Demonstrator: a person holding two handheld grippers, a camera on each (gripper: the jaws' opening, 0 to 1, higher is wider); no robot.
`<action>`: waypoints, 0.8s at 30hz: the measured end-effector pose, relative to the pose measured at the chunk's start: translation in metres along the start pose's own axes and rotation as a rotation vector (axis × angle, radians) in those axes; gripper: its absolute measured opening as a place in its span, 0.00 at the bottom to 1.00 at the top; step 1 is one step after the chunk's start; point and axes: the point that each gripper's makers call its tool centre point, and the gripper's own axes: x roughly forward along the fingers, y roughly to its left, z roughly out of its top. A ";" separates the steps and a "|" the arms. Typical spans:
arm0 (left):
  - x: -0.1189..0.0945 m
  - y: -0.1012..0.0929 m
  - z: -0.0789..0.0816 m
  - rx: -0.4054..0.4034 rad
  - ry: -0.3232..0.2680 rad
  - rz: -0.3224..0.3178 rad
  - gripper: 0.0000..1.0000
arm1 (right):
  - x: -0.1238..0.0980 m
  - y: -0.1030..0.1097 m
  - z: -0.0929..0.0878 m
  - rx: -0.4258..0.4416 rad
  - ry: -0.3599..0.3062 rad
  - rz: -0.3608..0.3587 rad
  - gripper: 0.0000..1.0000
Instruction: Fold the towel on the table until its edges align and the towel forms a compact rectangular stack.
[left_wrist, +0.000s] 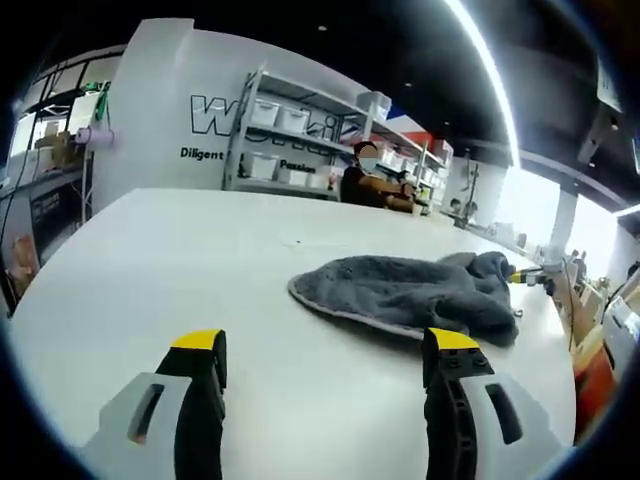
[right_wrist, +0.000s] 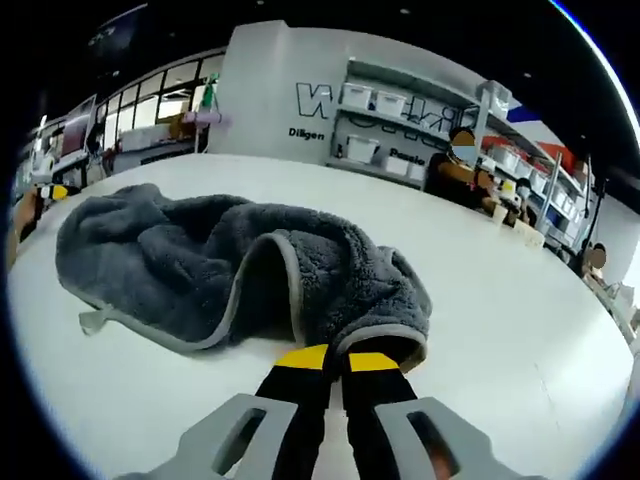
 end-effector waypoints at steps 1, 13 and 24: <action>0.000 0.000 0.000 0.000 -0.001 0.001 0.79 | 0.000 0.002 -0.001 0.001 0.000 0.004 0.01; 0.003 -0.011 -0.001 -0.015 -0.004 -0.047 0.79 | -0.036 0.012 0.005 -0.023 -0.121 -0.095 0.66; 0.009 -0.058 0.003 -0.162 -0.040 -0.187 0.80 | -0.070 0.059 0.018 0.056 -0.239 0.024 0.90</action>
